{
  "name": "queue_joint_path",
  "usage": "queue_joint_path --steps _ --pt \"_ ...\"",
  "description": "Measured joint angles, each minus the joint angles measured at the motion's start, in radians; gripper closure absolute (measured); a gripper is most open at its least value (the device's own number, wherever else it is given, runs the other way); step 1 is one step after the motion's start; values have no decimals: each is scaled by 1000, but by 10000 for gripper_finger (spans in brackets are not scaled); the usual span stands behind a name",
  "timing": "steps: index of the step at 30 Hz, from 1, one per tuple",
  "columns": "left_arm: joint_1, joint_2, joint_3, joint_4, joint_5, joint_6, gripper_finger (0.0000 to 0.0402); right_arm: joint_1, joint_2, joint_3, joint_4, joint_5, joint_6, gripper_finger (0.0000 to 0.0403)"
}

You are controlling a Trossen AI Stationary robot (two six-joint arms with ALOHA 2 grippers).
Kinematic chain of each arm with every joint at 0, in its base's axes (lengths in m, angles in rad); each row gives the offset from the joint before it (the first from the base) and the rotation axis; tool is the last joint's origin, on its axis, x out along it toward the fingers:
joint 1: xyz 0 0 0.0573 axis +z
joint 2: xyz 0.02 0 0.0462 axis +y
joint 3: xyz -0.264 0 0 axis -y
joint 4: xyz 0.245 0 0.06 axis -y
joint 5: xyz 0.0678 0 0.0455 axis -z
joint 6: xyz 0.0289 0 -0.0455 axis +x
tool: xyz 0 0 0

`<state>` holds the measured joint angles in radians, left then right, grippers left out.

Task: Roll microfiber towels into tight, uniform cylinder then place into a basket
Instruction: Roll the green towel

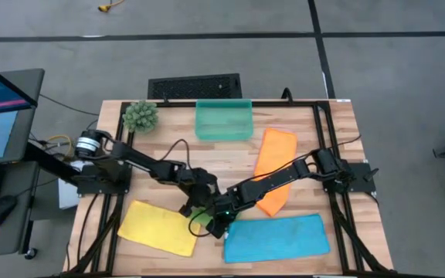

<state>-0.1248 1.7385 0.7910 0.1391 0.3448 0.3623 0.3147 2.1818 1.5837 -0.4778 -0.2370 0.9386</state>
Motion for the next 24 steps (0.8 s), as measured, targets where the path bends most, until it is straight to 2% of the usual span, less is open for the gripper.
queue_joint_path --steps 5,18,24 --pt "22 63 35 6 13 -9 350 7 2 -3 -15 -4 1 388" --pt "62 76 42 -56 -46 25 350 20 2 -1 -77 4 48 388" --pt "65 70 46 -146 39 8 350 20 2 3 -82 3 28 388"
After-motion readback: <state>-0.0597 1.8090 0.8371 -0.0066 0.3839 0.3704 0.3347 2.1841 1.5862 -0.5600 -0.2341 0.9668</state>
